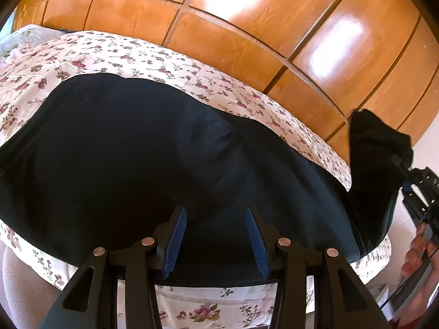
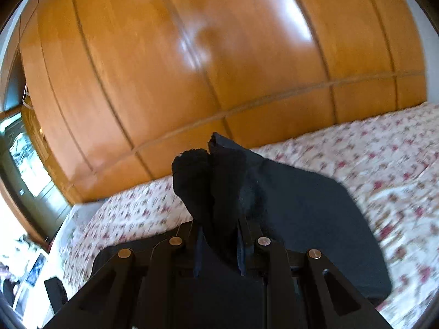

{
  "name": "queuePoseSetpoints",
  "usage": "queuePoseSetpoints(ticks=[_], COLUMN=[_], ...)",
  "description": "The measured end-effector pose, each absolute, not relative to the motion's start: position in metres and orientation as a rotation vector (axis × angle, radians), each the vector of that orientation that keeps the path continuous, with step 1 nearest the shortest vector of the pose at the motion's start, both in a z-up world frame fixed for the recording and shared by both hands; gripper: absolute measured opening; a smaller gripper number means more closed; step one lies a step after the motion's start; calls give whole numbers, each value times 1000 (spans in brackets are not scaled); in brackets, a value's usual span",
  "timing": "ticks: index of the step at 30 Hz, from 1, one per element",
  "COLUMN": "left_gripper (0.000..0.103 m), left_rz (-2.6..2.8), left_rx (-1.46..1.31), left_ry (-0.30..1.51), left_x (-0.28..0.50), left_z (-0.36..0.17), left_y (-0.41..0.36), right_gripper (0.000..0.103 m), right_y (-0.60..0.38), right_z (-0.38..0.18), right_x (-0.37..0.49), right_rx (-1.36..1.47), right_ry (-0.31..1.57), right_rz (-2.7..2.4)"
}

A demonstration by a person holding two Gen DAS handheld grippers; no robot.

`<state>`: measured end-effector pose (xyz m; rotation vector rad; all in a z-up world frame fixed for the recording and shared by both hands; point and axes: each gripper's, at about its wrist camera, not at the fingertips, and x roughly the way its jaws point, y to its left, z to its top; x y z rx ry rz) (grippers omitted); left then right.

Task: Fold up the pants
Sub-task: 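Fold the held trouser edge with the right tool toward the left tool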

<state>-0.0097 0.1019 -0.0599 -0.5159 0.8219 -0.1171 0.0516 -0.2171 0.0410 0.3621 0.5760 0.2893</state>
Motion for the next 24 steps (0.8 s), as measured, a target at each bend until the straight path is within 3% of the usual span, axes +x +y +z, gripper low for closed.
queuePoseSetpoints(ticks=[12,19,21,23,24], left_gripper=[46,46,46,64,66], left_rz=[-134,-212,-249,-291,-311], left_rx=[-529,-538,-558,-589,-608], left_ry=[827,828,829,832,829], left_x=[-10,-1,6,14,17], left_z=[-57,-51,-48,-45,-44], left_y=[97,81,76,70,67], right_gripper=[25,60,64,64,64], right_y=[-139,-134,-142,-157,-167], right_z=[-33,-51,-47,-43,-41], right_x=[49,27,15,-1,-8], right_rx=[51,-60,-44,-14,4], right_ry=[750,758,738,712,702], right_rz=[387,485,529,537,522])
